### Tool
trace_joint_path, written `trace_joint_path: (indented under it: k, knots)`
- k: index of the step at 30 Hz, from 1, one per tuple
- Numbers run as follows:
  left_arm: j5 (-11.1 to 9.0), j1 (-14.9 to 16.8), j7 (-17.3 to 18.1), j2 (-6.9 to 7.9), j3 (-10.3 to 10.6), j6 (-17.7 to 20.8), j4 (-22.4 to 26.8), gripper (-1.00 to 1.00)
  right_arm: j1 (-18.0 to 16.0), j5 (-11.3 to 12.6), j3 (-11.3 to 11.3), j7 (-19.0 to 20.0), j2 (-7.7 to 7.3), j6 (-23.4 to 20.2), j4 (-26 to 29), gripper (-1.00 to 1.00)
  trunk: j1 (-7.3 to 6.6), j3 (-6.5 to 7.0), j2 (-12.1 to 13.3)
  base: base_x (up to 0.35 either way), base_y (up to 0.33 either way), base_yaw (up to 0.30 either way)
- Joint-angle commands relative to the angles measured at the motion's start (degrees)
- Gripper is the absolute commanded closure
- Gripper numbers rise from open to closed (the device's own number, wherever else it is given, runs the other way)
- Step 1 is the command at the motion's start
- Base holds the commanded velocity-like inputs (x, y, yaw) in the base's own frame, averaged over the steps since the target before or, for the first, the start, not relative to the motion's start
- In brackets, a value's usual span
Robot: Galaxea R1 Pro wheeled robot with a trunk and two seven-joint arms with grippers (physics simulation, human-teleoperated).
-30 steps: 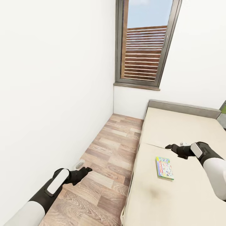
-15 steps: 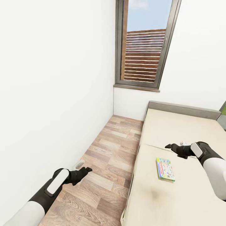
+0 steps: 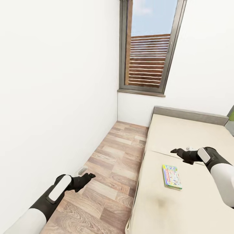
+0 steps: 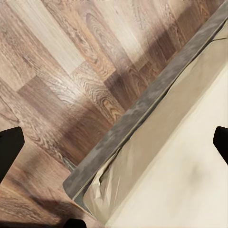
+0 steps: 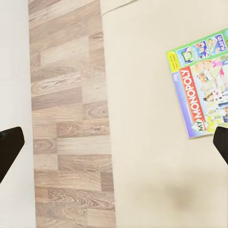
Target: Put all the toys in the child's room - the three board games (two on the bed and one on the table), the two jigsaw puzzles on the table, and the tennis ball on the table - inside the toy box on the table in the child's room.
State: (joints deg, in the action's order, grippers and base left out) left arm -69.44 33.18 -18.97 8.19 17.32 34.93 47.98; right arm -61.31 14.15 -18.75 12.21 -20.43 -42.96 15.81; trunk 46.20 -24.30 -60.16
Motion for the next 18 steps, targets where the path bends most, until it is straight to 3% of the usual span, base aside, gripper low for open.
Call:
trace_joint_path:
  k: [1, 14, 18]
  knots:
    - [-0.61, 0.04, -0.54, 0.07, 0.22, -0.04, 0.1, -1.0, -0.04, -0.15, -0.32, 0.18, 0.0, -0.28, 0.05, -1.0, 0.23, -0.16, -0.46, 0.0, 0.0, 0.0]
    - [-0.61, 0.04, -0.54, 0.13, 0.24, -0.04, 0.1, -1.0, 0.06, 0.5, -0.31, 0.01, -0.25, -0.22, -0.16, -1.0, 3.09, -1.34, -5.68, 0.0, 0.0, 0.0]
    - [-0.61, 0.03, -0.54, 0.15, 0.22, -0.04, 0.1, -1.0, 1.31, 2.33, -0.32, -0.3, -0.32, 0.02, -0.5, -1.0, 3.97, -1.97, -7.28, 0.0, 0.0, 0.0]
